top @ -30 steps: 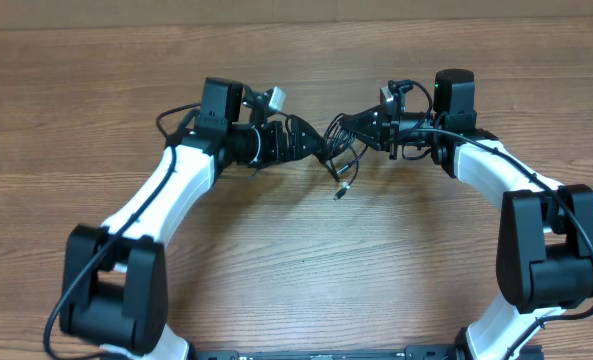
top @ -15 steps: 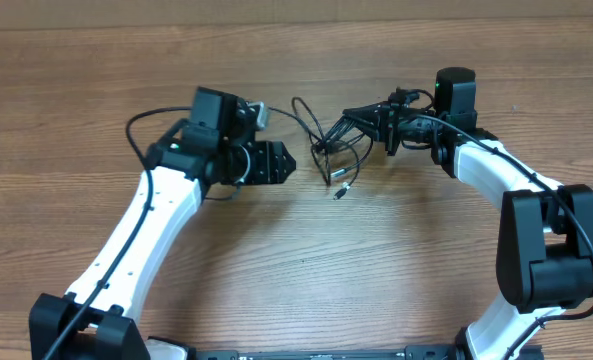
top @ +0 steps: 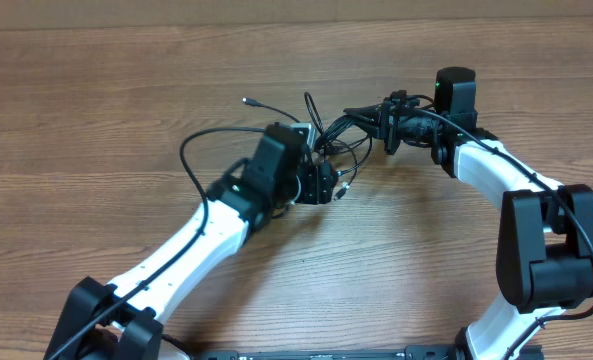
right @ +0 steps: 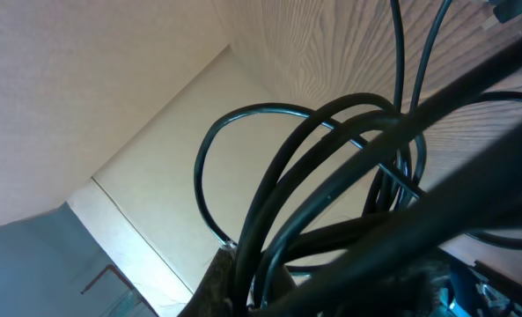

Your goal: Untangle cables

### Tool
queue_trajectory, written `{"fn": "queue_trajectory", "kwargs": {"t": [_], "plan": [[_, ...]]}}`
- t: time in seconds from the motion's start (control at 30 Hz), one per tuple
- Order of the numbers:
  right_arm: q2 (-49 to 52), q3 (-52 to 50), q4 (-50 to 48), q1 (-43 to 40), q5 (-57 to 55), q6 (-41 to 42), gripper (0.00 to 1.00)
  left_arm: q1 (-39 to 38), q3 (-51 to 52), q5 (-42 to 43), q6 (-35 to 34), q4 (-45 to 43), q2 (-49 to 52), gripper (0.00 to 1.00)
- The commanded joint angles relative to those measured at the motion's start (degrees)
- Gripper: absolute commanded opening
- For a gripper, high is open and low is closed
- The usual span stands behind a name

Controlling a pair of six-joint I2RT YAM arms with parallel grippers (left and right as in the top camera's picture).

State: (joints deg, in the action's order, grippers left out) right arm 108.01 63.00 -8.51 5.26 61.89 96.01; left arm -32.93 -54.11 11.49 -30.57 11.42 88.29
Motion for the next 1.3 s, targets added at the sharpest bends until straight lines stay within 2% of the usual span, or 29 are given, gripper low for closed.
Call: {"fn": "queue_trajectory", "kwargs": {"t": [0.0, 0.13, 0.33, 0.53, 0.57, 0.6, 0.7, 0.87, 0.97, 1.27], "plan": [[-0.2, 0.07, -0.44, 0.04, 0.07, 1.49, 0.04, -2.4, 5.11, -8.92, -5.57, -6.49, 0.52, 0.7], [-0.2, 0.07, -0.44, 0.04, 0.07, 1.44, 0.04, -4.15, 9.44, -11.04, -5.66, -14.25, 0.55, 0.65], [-0.2, 0.07, -0.44, 0.72, 0.04, 1.07, 0.04, -4.7, 11.15, -15.04, -7.26, -18.32, 4.0, 0.64], [-0.2, 0.07, -0.44, 1.68, -0.33, 1.07, 0.04, -4.7, 11.13, -11.3, -7.3, -25.07, 11.39, 0.5], [-0.2, 0.07, -0.44, 1.73, -0.35, 1.07, 0.04, -4.7, 11.13, -10.69, -7.28, -25.79, 12.26, 0.46], [-0.2, 0.07, -0.44, 1.75, -0.35, 1.07, 0.04, -4.68, 11.13, -10.38, -6.75, -26.34, 12.81, 0.38], [-0.2, 0.07, -0.42, 1.77, -0.35, 1.05, 0.04, -4.31, 11.13, -10.4, -3.45, -26.32, 12.74, 0.04], [-0.2, 0.07, -0.42, 1.77, -0.42, 0.5, 0.04, -3.43, 11.13, -9.7, -2.34, -21.75, 8.35, 0.04], [-0.2, 0.07, -0.39, 1.75, -1.03, -1.95, 0.04, -3.41, 11.13, -8.9, 1.14, -17.18, 3.28, 0.04], [-0.2, 0.07, 0.0, 1.75, -2.99, -1.95, 0.04, -1.66, 11.1, -11.13, 6.32, 1.31, -17.2, 0.04]]}}
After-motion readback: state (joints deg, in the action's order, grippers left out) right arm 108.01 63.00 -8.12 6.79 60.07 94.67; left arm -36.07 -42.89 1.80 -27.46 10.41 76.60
